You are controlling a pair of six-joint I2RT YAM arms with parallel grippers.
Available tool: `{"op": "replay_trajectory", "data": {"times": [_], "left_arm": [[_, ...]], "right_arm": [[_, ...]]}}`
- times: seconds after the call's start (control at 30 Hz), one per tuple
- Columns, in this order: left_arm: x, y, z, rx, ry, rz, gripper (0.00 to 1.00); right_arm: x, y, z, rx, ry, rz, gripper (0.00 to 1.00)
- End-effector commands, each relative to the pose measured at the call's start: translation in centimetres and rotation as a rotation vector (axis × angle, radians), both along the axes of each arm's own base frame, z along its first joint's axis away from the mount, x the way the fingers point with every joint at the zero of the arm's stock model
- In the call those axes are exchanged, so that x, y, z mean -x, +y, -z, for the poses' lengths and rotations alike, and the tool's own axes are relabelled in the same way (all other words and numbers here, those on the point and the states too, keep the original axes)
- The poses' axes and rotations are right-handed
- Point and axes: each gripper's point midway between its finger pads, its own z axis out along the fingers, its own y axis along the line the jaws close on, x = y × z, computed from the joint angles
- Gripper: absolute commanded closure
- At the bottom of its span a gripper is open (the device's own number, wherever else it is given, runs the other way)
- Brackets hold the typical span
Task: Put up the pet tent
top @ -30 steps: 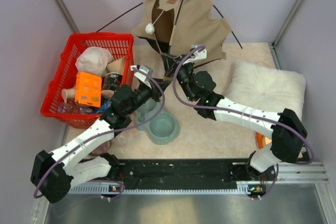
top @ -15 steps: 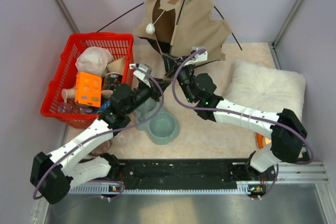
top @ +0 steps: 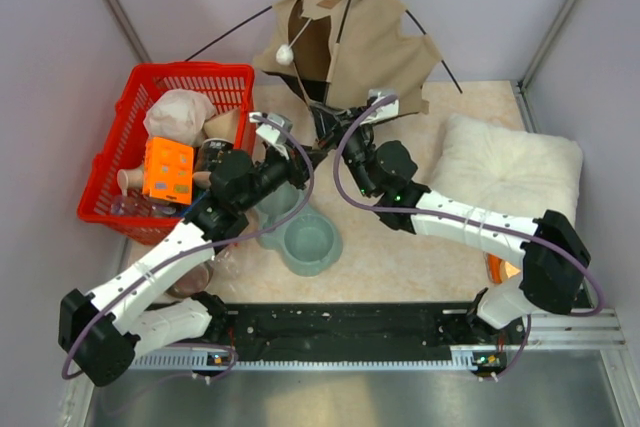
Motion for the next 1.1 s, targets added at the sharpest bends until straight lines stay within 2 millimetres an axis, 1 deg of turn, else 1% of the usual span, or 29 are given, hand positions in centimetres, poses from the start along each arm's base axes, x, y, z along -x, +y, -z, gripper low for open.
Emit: {"op": "replay_trajectory", "data": {"times": [0.0,0.07,0.13,0.23,0.33,0.37,0.47,0.53,0.57,0.6,0.63,0.7,0.77,0.8,0.9,0.97,1.0,1.07], "left_arm": [[2.5,-1.0,-5.4,0.095,-0.079,0.104,0.83],[2.9,-0.7,-5.7,0.095,-0.089,0.106,0.68],[3.3,-0.3,-5.9,0.086,-0.101,0.100,0.60],[3.6,0.9,-5.8,0.043,-0.131,0.070,0.55],[3.0,2.7,-5.3,-0.021,-0.123,-0.028,0.50],[2.7,3.4,-5.4,-0.032,-0.123,-0.065,0.49],[1.8,5.5,-6.2,-0.019,-0.123,-0.194,0.44],[1.2,6.1,-6.3,0.003,-0.100,-0.242,0.41],[1.0,6.1,-6.4,0.011,-0.086,-0.254,0.39],[0.9,6.0,-6.8,0.026,-0.074,-0.259,0.37],[0.5,5.8,-6.4,0.015,-0.043,-0.260,0.36],[0.0,5.1,-6.5,0.012,-0.008,-0.252,0.28],[-0.6,4.5,-6.9,0.015,0.019,-0.255,0.22],[-1.0,4.4,-7.2,0.025,0.031,-0.269,0.19],[-2.0,4.1,-7.3,0.036,0.024,-0.288,0.12],[-2.5,4.0,-7.8,0.043,0.005,-0.294,0.07],[-2.8,4.1,-7.7,0.038,0.004,-0.305,0.02],[-3.5,4.3,-7.8,0.032,0.001,-0.333,0.01]], "right_arm": [[-0.1,-1.6,-0.6,0.012,-0.023,0.049,1.00],[0.1,-1.5,-0.2,0.020,-0.015,0.039,1.00],[0.1,-1.5,0.4,0.035,-0.004,0.036,1.00],[0.4,-1.7,1.0,0.043,0.010,0.029,1.00],[0.9,-1.6,2.2,0.064,0.044,0.000,1.00],[1.2,-1.5,2.7,0.075,0.061,-0.016,1.00],[1.9,-1.5,5.1,0.119,0.141,-0.051,1.00],[2.7,-1.5,7.0,0.139,0.191,-0.082,1.00],[3.1,-1.7,7.6,0.147,0.208,-0.095,1.00],[3.5,-2.0,8.8,0.162,0.234,-0.104,1.00],[3.9,-2.2,10.0,0.175,0.261,-0.111,1.00],[4.7,-2.5,11.9,0.198,0.295,-0.138,0.99],[5.5,-2.8,13.9,0.236,0.330,-0.159,0.95],[5.8,-3.0,14.9,0.259,0.348,-0.164,0.90],[6.5,-3.6,17.1,0.313,0.398,-0.174,0.80],[7.2,-4.0,18.3,0.350,0.435,-0.183,0.70],[7.4,-4.4,18.9,0.366,0.455,-0.180,0.65],[8.1,-5.3,19.5,0.392,0.490,-0.176,0.52]]}}
